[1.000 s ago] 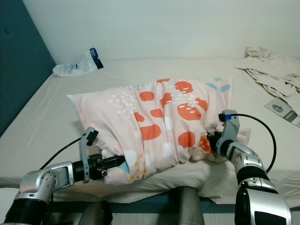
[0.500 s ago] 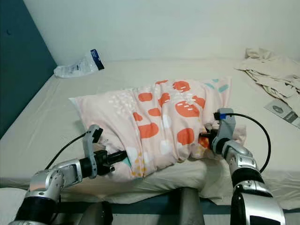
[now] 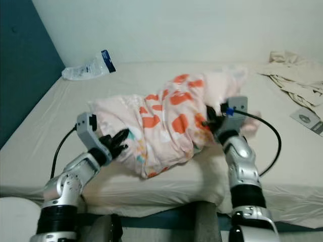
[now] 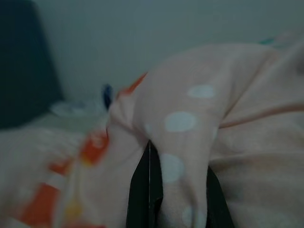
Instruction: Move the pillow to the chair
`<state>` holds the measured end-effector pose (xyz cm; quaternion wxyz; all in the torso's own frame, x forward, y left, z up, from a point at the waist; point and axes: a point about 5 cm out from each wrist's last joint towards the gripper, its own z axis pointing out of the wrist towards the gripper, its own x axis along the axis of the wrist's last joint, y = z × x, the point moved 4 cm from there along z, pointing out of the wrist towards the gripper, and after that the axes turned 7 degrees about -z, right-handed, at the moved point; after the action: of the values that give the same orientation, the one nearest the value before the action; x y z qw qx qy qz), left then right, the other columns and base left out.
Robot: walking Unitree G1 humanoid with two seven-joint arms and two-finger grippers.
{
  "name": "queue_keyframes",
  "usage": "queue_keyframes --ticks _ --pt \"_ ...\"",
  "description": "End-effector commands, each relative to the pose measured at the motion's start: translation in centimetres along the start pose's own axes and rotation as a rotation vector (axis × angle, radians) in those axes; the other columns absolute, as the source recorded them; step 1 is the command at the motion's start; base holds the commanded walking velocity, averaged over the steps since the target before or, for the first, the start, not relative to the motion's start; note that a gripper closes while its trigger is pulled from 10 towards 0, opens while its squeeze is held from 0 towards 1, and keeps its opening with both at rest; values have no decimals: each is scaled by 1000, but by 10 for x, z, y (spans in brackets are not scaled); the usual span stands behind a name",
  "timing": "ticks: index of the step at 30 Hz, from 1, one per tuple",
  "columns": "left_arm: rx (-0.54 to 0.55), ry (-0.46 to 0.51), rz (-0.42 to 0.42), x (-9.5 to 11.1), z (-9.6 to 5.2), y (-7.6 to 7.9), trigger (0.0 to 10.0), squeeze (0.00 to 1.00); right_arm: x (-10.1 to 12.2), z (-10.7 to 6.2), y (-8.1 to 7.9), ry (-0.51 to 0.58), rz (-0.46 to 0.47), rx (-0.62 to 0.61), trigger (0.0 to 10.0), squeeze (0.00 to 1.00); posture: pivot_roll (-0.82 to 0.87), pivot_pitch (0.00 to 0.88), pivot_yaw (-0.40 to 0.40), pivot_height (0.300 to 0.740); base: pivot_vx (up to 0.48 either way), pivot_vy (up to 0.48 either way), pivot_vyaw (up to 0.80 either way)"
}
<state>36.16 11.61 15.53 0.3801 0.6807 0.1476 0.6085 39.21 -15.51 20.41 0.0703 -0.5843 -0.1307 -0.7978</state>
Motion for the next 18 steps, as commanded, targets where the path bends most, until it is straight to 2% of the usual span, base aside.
queue_keyframes --ticks 1,2,3,4,5,6,7,8,9,10,13,18 --pt "-43 23 -20 9 6 19 0 0 10 7 -25 46 -35 83 0 0 56 96 -17 548 0 0 0" --pt "-43 27 3 11 7 24 2353 0 16 9 -30 70 -43 91 0 0 55 92 -18 548 0 0 0" --pt "-43 27 3 11 7 24 2353 0 16 9 -30 70 -43 91 0 0 55 92 -18 548 0 0 0" --pt "-40 49 61 16 8 28 3569 0 21 11 -32 88 -60 74 0 0 58 87 -20 548 0 0 0" --pt "-21 76 149 20 9 29 9373 0 17 11 -34 70 -49 59 2353 0 62 79 -21 548 0 0 0" --pt "-21 76 149 20 9 29 9373 0 17 11 -34 70 -49 59 2353 0 62 79 -21 548 0 0 0" --pt "76 103 261 21 11 18 10000 0 1 7 -41 14 -81 55 10000 0 63 67 -23 548 0 0 0" --pt "113 107 280 19 11 11 10000 0 -5 4 -44 -3 -100 60 10000 0 63 67 -23 548 0 0 0" --pt "113 107 280 19 11 11 10000 0 -5 4 -44 -3 -100 60 10000 0 63 67 -23 548 0 0 0" --pt "181 135 380 20 8 2 10000 0 -13 -1 -45 -27 -109 44 10000 0 64 61 -22 548 0 0 0" --pt "193 136 470 18 6 2 10000 0 -16 -6 -42 -40 -124 11 10000 0 65 58 -19 548 0 0 0" --pt "162 140 447 15 6 10 10000 0 -21 -10 -37 -57 -115 -16 10000 0 64 54 -11 548 0 0 0"
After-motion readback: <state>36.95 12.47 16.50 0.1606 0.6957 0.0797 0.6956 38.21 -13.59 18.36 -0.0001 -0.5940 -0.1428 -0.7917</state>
